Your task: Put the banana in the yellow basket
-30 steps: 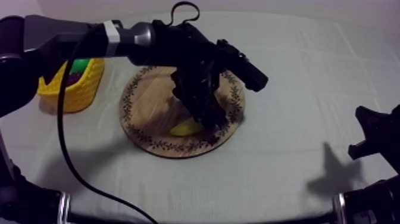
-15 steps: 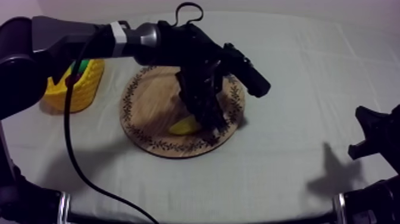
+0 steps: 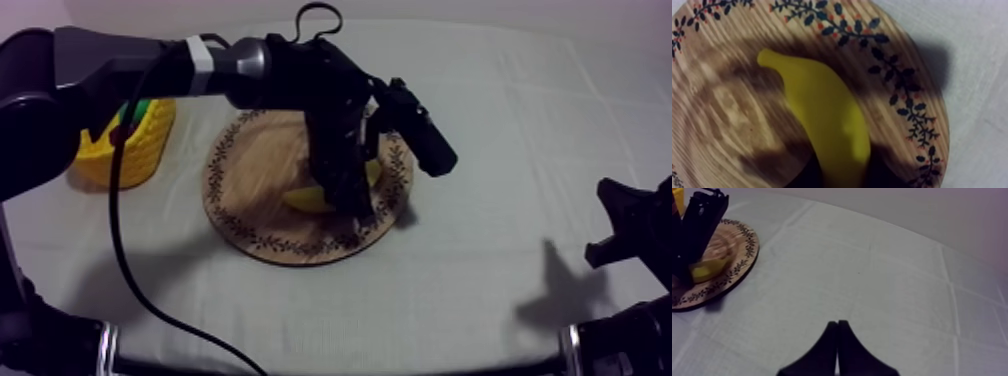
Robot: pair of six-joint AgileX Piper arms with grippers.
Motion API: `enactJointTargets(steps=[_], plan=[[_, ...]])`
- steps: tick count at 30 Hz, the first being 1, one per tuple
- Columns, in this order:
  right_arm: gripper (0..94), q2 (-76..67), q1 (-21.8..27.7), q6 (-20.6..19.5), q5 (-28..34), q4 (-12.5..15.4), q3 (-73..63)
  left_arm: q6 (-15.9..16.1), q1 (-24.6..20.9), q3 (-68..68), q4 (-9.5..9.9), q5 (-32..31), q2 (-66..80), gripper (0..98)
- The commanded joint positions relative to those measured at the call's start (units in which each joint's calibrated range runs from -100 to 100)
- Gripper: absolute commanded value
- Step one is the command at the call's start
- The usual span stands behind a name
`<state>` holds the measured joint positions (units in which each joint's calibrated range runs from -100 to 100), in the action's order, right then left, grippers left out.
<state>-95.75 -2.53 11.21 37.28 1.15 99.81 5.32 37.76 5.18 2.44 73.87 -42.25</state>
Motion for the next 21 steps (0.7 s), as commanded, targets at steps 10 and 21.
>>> enactJointTargets(steps=[10, 21], plan=[[0.3, 0.00, 0.00, 0.00, -0.02, 0.00, -0.03, 0.30, -1.83, -3.58, -0.60, 1.13, 9.63, 7.2], [0.3, 0.00, 0.00, 0.00, -0.02, 0.00, -0.03, 1.24, -4.35, -11.09, -1.79, 8.73, 28.76, 4.7]])
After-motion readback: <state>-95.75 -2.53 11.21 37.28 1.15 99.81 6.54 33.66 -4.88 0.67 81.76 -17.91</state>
